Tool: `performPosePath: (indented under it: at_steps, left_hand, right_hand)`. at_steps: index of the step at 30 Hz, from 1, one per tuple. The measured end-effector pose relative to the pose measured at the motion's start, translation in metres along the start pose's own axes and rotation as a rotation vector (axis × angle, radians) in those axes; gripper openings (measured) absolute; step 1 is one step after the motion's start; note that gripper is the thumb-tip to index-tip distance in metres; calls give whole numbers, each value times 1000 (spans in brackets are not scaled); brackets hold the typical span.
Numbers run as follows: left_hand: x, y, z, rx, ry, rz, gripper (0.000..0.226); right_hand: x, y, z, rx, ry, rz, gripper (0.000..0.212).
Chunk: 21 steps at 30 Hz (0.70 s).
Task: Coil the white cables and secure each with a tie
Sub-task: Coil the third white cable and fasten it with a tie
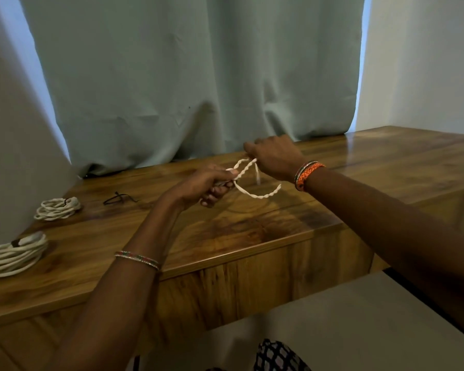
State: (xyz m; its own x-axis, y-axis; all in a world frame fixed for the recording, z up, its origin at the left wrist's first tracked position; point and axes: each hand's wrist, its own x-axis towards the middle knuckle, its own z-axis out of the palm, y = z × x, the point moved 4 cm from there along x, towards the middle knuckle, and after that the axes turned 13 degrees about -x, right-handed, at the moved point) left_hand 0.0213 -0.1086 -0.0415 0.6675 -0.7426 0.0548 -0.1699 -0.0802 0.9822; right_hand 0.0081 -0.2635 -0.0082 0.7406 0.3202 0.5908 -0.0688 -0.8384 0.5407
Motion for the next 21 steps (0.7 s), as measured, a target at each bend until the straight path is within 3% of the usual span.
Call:
performPosePath:
  at_steps: [3, 6, 11, 15, 19, 21]
  left_hand:
    - [-4, -4, -6, 6, -10, -1, 35]
    - [-7, -2, -21, 68, 90, 71, 36]
    - [0, -3, -54, 105, 584, 303, 48]
    - [-21, -21, -102, -5, 959, 313, 43]
    - [-18, -21, -97, -34, 1017, 336, 37]
    - [-4, -12, -73, -10, 988, 326, 39]
  right_hand:
    - [3, 7, 7, 32, -63, 88, 32]
    - [5, 15, 10, 162, -88, 245, 42]
    - [-5, 47, 22, 316, -177, 589, 50]
    - [-32, 86, 37, 312, -189, 777, 25]
    - [-40, 90, 32, 193, -192, 752, 21]
    - [-32, 73, 26, 171, -232, 722, 35]
